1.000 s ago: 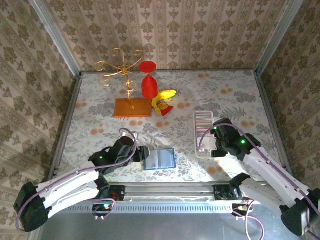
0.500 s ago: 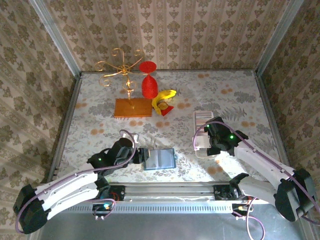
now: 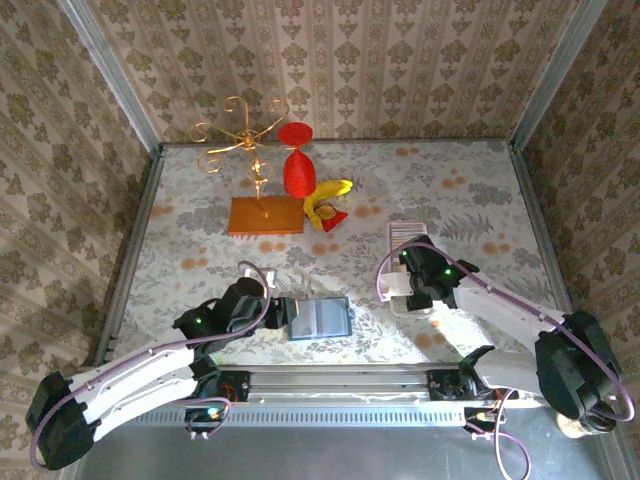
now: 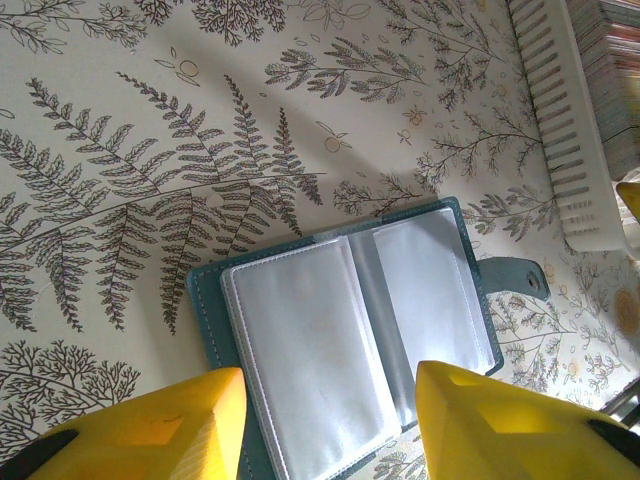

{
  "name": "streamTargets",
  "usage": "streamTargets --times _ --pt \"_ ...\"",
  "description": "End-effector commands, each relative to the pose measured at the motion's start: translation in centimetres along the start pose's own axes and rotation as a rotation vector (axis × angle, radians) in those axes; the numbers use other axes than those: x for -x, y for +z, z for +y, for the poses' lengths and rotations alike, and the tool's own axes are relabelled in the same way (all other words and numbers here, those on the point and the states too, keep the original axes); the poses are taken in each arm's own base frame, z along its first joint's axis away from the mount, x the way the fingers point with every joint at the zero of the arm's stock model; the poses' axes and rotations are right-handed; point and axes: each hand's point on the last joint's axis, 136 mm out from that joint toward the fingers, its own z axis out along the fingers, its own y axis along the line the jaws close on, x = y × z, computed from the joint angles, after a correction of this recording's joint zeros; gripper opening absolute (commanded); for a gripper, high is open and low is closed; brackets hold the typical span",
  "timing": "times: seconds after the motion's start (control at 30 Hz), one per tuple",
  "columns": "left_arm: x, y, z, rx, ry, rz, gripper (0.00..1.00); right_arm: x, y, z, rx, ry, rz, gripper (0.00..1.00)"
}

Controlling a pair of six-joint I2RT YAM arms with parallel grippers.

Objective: Put the credit cards into the card holder
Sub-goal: Pick up the credit card from the storage box.

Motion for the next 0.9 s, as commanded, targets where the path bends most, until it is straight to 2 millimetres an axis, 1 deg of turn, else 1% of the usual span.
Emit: streamTargets --times 0.0,0.2,0.27,0.4,0.6,0.73,0.83,0.87 --pt "-0.1 0.0 0.2 -0.004 -0.004 0.0 0.48 -0.2 -0.1 -1.0 -0.04 -0.012 0.032 0.83" --pt "-0.2 0.2 0.2 -0.007 -0.014 0.0 0.46 -0.5 -0.9 -0.8 -0.048 -0.022 0.034 0.71" --pt "-0.3 0.2 0.2 -0.01 -0.015 0.002 0.45 -0.6 -1.1 -0.6 -0.05 -0.027 0.034 0.7" --pt "-0.3 0.4 0.2 -0.011 -0.016 0.007 0.43 -0.7 -1.4 -0.4 -0.054 -0.027 0.032 0.56" --pt "-0.5 0.6 0.0 -0.017 -0.023 0.02 0.41 -0.4 -1.8 0.1 -0.042 -0.034 0.014 0.38" --pt "-0.5 0.6 -0.1 -0.021 -0.027 0.022 0.4 -0.3 -1.9 0.1 -0.045 -0.037 0.009 0.34" --pt "-0.6 0.6 -0.1 -0.021 -0.029 0.027 0.39 -0.2 -2.2 -0.1 -0.057 -0.036 0.007 0.27" --pt "-0.6 0.7 0.0 -0.02 -0.03 0.027 0.39 -0.2 -2.3 -0.2 -0.061 -0.033 0.005 0.26"
